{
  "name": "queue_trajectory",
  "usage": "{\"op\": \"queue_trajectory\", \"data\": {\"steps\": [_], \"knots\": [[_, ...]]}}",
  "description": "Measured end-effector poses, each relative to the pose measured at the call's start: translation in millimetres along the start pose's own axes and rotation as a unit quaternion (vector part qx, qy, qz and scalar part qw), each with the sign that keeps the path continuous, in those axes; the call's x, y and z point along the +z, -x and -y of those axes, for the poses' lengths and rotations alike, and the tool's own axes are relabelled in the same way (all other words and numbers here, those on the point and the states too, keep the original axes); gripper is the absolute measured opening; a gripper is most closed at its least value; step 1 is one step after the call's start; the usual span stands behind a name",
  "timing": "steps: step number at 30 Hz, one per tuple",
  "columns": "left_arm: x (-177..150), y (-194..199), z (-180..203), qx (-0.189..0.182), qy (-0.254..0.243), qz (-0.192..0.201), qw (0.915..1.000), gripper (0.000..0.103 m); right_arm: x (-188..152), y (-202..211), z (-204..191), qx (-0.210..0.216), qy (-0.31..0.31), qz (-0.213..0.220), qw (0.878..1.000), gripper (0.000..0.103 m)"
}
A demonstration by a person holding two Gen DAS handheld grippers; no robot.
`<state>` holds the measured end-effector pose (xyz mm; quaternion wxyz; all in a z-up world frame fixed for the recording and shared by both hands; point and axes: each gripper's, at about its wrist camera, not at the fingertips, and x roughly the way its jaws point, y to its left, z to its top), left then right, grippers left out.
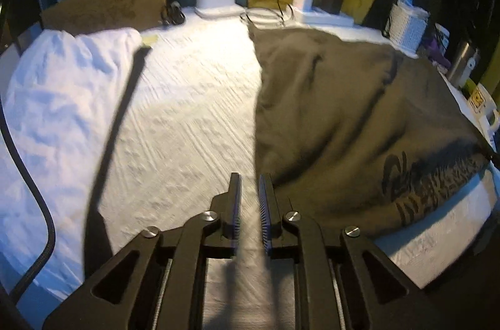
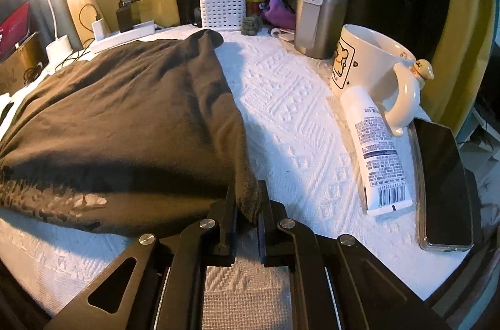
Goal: Fold small clothes
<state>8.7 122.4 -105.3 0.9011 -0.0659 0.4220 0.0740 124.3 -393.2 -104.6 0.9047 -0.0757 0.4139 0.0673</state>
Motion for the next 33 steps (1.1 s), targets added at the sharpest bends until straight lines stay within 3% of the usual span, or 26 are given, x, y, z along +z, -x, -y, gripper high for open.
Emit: {"op": "queue_trajectory", "data": {"steps": [2, 4, 6, 12, 21, 33], "knots": [[8.2, 6.7, -4.0, 0.003, 0.005, 0.016, 0.9999, 0.022, 1.7, -0.4, -1.3, -0.008, 0.003, -0.003, 1.0, 0.012], [18.2, 9.0, -4.0, -0.004, 0.007, 0.032, 0.9995, 0.039, 3.6, -0.7, 0.4, -0.014, -0.002, -0.004, 1.0, 0.021], [27.3, 9.9, 1.8, -0.016, -0.005, 0.049, 0.9986, 0.043, 5.9, -1.2, 2.5, -0.015, -0.008, -0.006, 1.0, 0.022], [56.5, -9.1, 30.7, -0.055, -0.059, 0.062, 0.9948, 0.044, 20.3, 5.3, 2.5, -0.027, -0.008, 0.007, 1.0, 0.023], [72.3, -44.1, 70.5, -0.083, -0.109, 0.029, 0.9901, 0.044, 43.8, -3.8, -20.3, -0.013, 0.013, 0.011, 1.0, 0.023], [70.7, -75.6, 65.7, -0.059, -0.1, -0.01, 0.9932, 0.046, 51.8, -34.0, -51.8, 0.01, 0.041, -0.008, 0.999, 0.024]]}}
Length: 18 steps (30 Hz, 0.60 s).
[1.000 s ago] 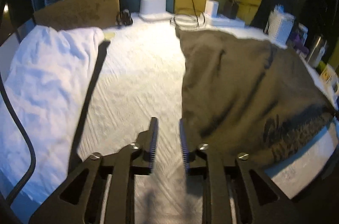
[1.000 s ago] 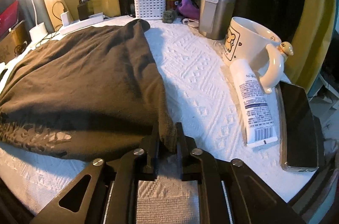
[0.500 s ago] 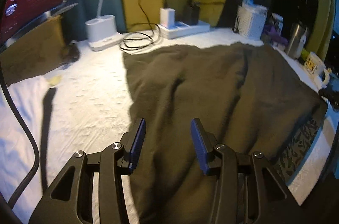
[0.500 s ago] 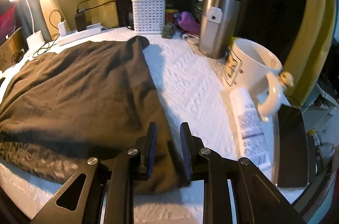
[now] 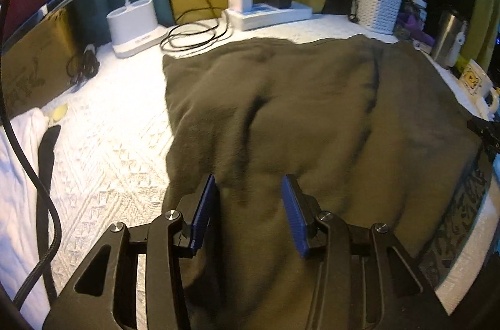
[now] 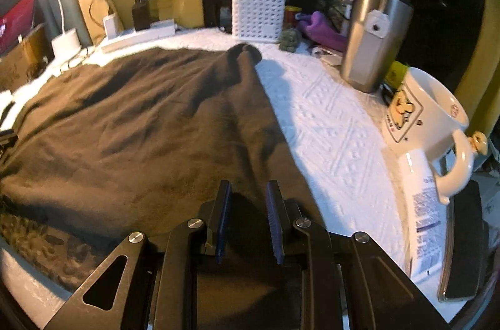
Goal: Fold small clothes
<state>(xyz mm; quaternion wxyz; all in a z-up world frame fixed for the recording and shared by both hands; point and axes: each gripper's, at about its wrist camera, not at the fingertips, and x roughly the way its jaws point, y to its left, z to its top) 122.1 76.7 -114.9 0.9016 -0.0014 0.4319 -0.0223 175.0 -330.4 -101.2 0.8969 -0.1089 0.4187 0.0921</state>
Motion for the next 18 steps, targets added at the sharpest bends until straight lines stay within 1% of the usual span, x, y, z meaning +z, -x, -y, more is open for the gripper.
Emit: {"op": "queue_trajectory", "data": {"steps": [1, 2, 4, 5, 7, 8, 11, 15, 18], "knots": [[-1.0, -1.4, -4.3, 0.0, 0.01, 0.001, 0.9999, 0.055, -0.9, -6.3, -1.2, -0.009, 0.007, -0.006, 1.0, 0.028], [-2.4, -1.4, -7.9, 0.004, 0.018, 0.005, 0.9998, 0.058, -1.4, -7.0, -0.8, -0.013, 0.01, 0.002, 1.0, 0.034], [-5.6, -2.2, -13.2, 0.005, 0.027, 0.012, 0.9996, 0.062, -0.8, -8.8, 6.0, -0.032, 0.003, 0.003, 0.999, 0.064], [-6.4, -2.4, -14.5, 0.001, 0.031, 0.016, 0.9994, 0.062, -0.6, -10.3, 12.6, -0.038, -0.009, 0.0, 0.999, 0.071], [-7.3, -1.6, -14.8, 0.003, 0.031, 0.018, 0.9993, 0.062, -1.3, -11.7, 23.3, -0.028, -0.033, -0.007, 0.999, 0.071], [-7.4, -1.4, -14.4, 0.003, 0.029, 0.017, 0.9994, 0.062, -1.9, -11.5, 26.1, -0.029, -0.035, -0.007, 0.999, 0.071], [-6.4, 0.5, -16.8, -0.003, 0.03, 0.014, 0.9994, 0.062, -1.3, -11.4, 25.6, -0.039, -0.023, -0.008, 0.999, 0.071], [-1.1, 7.3, -26.6, -0.019, 0.036, 0.023, 0.9989, 0.062, 2.6, -8.5, 24.7, -0.04, -0.015, -0.006, 0.999, 0.071], [10.4, 13.5, -35.2, -0.012, 0.029, 0.04, 0.9987, 0.062, 13.1, -1.8, 26.1, -0.029, -0.013, 0.008, 0.999, 0.071]]}}
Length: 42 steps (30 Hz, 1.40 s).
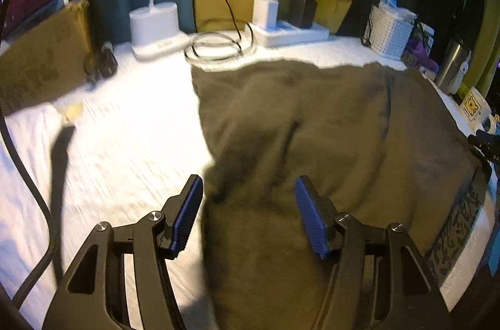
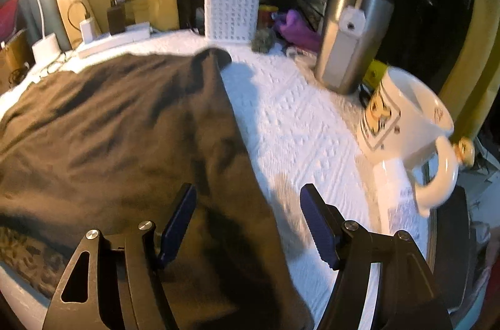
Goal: Fold small clothes
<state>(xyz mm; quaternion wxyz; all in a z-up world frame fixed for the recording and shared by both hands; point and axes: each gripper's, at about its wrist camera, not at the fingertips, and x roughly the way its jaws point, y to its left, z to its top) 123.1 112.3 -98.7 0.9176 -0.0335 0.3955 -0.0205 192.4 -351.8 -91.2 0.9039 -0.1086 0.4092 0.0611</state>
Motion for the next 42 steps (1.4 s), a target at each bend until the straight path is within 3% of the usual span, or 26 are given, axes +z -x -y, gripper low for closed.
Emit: {"op": "queue_trajectory", "data": {"steps": [8, 11, 19, 22, 25, 30, 31, 35, 36, 37, 38, 40, 42], "knots": [[39.1, -14.5, -16.5, -0.002, -0.011, 0.025, 0.9996, 0.062, 64.3, -15.3, 1.2, 0.03, 0.013, 0.033, 0.999, 0.07], [51.2, -26.8, -19.2, -0.01, -0.013, 0.029, 0.9994, 0.062, 87.8, -30.0, 0.7, 0.044, 0.008, 0.034, 0.998, 0.058], [75.9, -66.3, -42.8, -0.012, 0.003, 0.016, 0.9998, 0.062, 139.8, -87.0, 1.6, 0.088, -0.02, 0.009, 0.996, 0.049], [80.2, -80.4, -57.0, -0.013, 0.015, 0.014, 0.9997, 0.063, 147.5, -110.6, 2.7, 0.105, -0.03, -0.014, 0.994, 0.048], [82.9, -90.2, -66.1, -0.015, 0.018, 0.014, 0.9996, 0.072, 148.2, -130.1, 4.9, 0.129, -0.045, -0.036, 0.99, 0.046], [87.4, -106.4, -72.8, -0.026, 0.026, -0.004, 0.9993, 0.073, 144.6, -149.5, -1.1, 0.152, -0.054, -0.053, 0.985, 0.042], [88.1, -107.2, -72.9, -0.027, 0.026, -0.006, 0.9993, 0.073, 146.0, -150.3, -4.0, 0.151, -0.051, -0.05, 0.986, 0.04], [88.2, -111.4, -64.4, -0.014, 0.0, -0.009, 0.9999, 0.072, 150.8, -153.1, -19.4, 0.148, -0.03, -0.05, 0.987, 0.011], [87.6, -111.5, -62.2, -0.019, -0.006, -0.006, 0.9998, 0.055, 151.6, -151.7, -24.6, 0.146, -0.019, -0.049, 0.988, 0.01], [87.0, -111.3, -59.5, -0.025, -0.014, -0.005, 0.9996, 0.022, 153.1, -150.9, -27.9, 0.144, -0.014, -0.048, 0.988, 0.009], [87.0, -111.2, -57.9, -0.021, -0.02, -0.006, 0.9996, 0.01, 154.5, -148.1, -30.0, 0.135, -0.008, -0.042, 0.99, 0.009], [86.6, -109.0, -57.9, -0.018, -0.022, -0.002, 0.9996, 0.003, 160.1, -138.6, -31.7, 0.109, 0.005, -0.021, 0.994, 0.008], [86.8, -100.5, -59.5, 0.001, -0.021, 0.019, 0.9996, 0.003, 166.8, -128.6, -31.2, 0.078, 0.021, -0.001, 0.997, 0.008]]}}
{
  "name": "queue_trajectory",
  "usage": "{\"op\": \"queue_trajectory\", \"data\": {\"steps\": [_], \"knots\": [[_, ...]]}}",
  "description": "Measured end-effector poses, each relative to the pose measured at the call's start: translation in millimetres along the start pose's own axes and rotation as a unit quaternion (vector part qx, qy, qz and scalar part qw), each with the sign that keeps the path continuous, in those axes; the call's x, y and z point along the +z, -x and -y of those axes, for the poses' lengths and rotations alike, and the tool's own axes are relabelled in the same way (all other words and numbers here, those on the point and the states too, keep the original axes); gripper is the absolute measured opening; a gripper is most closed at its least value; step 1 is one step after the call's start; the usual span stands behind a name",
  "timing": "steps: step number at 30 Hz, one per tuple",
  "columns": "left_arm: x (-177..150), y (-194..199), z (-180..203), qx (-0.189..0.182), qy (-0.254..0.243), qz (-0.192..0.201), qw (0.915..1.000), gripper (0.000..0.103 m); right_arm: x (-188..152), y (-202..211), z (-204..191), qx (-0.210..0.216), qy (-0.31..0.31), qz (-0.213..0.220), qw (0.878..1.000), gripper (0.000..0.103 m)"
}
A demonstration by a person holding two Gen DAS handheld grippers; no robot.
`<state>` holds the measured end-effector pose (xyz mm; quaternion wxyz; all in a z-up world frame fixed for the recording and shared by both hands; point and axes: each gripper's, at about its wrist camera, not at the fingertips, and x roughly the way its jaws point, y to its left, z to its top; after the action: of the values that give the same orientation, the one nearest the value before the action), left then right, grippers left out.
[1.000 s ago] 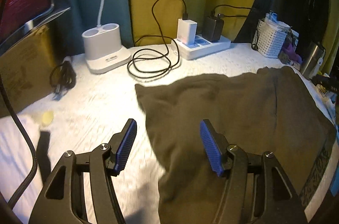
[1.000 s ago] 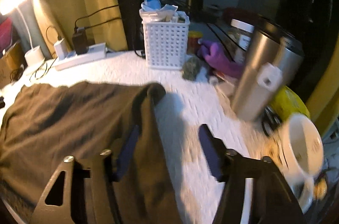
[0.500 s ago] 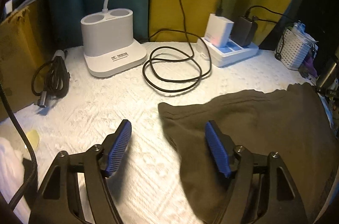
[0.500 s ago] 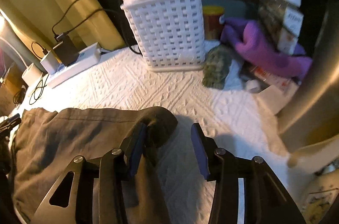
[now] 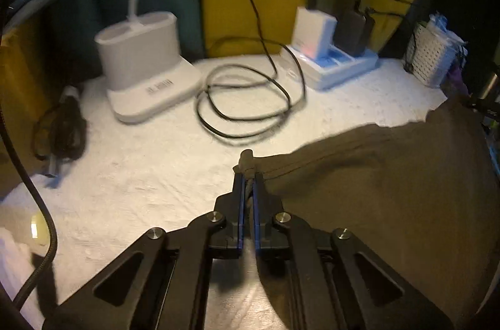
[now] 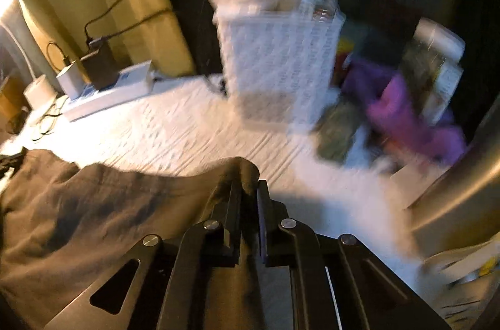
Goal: Fold small clothes
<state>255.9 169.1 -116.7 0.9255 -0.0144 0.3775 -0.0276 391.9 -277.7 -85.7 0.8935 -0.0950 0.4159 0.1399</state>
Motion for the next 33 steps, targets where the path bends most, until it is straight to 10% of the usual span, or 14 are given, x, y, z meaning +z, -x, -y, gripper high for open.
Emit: {"op": "queue_trajectory", "data": {"steps": [11, 16, 20, 30, 33], "knots": [[9.2, -2.6, -18.0, 0.039, 0.018, 0.014, 0.999, 0.003, 14.2, 13.7, -11.1, -0.07, 0.086, 0.021, 0.994, 0.008], [9.5, -0.3, -20.2, 0.049, 0.02, 0.015, 0.9985, 0.003, -4.9, -29.5, 2.5, -0.057, 0.062, -0.03, 0.996, 0.009], [9.5, 1.4, -24.1, 0.06, 0.026, 0.013, 0.9978, 0.003, -5.1, -19.2, 13.7, -0.051, 0.044, -0.025, 0.997, 0.025], [10.5, 8.9, -23.0, 0.043, 0.039, -0.006, 0.9983, 0.004, -43.9, 28.2, 36.6, -0.049, 0.013, -0.035, 0.998, 0.026], [12.7, 33.8, -23.4, 0.014, 0.063, 0.008, 0.9979, 0.022, -58.6, 34.0, 42.5, -0.036, -0.005, -0.045, 0.998, 0.026]]}}
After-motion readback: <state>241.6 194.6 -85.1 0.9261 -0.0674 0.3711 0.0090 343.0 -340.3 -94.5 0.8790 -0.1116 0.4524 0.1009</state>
